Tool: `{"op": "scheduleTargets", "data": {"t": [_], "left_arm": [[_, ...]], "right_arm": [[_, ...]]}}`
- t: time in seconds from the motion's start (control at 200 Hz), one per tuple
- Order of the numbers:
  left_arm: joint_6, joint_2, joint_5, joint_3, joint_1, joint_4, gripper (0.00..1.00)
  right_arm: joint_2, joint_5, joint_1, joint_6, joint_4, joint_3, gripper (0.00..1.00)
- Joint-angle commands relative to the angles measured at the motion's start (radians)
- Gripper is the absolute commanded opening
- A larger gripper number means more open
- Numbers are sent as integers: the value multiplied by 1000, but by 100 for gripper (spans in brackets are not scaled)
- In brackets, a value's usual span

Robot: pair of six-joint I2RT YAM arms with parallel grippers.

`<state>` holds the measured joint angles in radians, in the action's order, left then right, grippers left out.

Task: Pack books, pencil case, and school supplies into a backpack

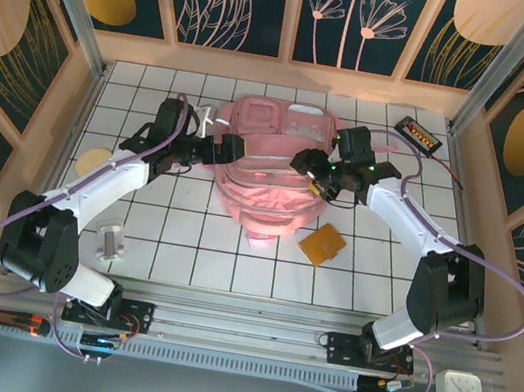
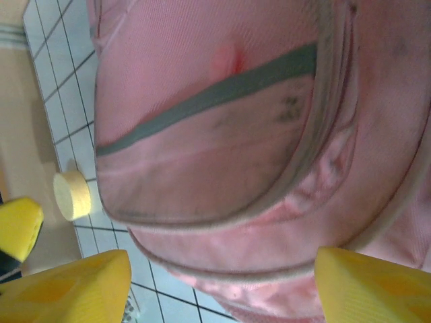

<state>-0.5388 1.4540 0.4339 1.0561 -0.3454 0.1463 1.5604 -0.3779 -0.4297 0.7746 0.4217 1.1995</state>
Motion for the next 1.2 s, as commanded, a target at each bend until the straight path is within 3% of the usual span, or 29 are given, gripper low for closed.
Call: {"op": "scheduleTargets", "data": {"t": [0.0,0.235,0.6,0.811,0.956,1.196], "left_arm": [[144,5,-44,45,-10,75,99],[249,15,-70,82,-20,135,99],[290,51,-56,94,-36,130,92],[303,87,-28,117,-93,125,85],[300,121,-27,133,-143,145,71],[277,189,-64,154,-150,178,68]], "right_arm": [[36,-29,20,57,-102,12,72],[101,-33,24,77,-123,104,71],[109,-24,20,110,-92,180,63],[121,-51,20,193,-175,155,42],[133,-67,19,228,-215,148,23],[150,-84,19,230,-218,175,9]]}}
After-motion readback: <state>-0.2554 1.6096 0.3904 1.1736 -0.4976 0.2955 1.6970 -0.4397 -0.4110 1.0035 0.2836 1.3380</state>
